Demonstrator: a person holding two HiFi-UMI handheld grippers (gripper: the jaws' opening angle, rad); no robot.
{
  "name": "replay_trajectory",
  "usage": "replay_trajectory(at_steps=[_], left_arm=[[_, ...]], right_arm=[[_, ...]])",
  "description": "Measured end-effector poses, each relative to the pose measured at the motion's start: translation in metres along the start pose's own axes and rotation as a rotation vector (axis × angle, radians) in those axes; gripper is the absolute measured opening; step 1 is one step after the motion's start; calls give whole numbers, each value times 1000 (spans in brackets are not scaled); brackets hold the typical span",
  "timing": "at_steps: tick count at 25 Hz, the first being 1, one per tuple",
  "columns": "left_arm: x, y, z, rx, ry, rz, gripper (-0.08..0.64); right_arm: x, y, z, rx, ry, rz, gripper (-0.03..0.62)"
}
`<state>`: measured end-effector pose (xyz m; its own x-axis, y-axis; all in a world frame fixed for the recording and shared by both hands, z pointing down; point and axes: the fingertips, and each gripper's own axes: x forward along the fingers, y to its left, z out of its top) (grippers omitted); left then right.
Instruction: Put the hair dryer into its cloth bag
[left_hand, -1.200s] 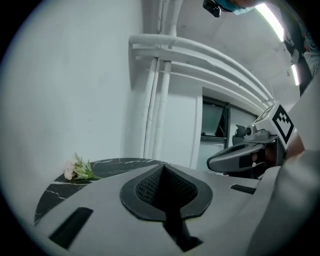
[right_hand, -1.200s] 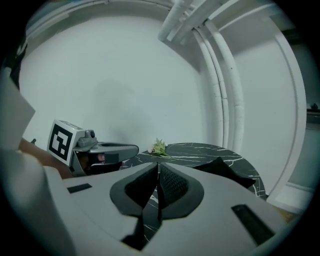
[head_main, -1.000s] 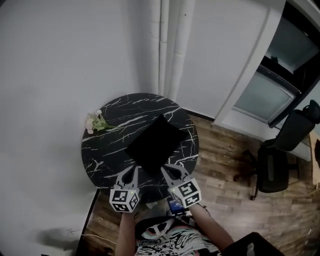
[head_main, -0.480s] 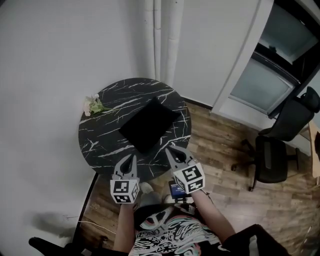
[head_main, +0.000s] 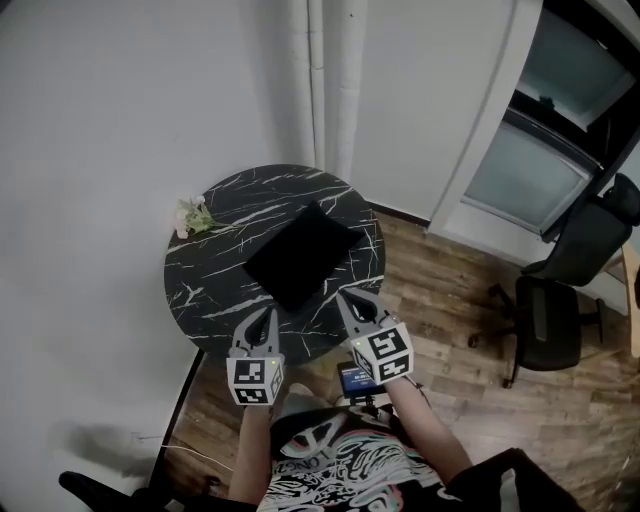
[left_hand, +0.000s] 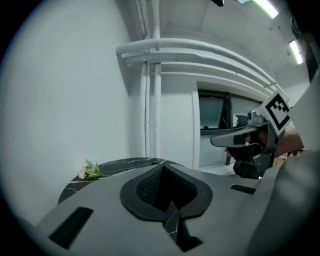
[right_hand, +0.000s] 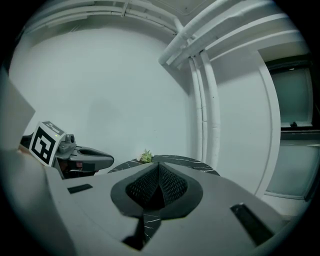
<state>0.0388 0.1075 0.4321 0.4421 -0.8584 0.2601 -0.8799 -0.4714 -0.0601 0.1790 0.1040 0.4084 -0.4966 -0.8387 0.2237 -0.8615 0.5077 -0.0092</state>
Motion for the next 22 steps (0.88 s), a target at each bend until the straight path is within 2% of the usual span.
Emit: replay_trajectory(at_steps=[13,18,22], left_arm=[[-6,2,-7,-32,9,28,14],[-8,-2,-8,-30,14,39,14],[-9,-4,-12,-34,22,45,14]], right_arm=[[-2,5,-8,-22,23,22,18],[-9,3,-4,17,3,31,18],[-13,5,-7,13,7,38,18]])
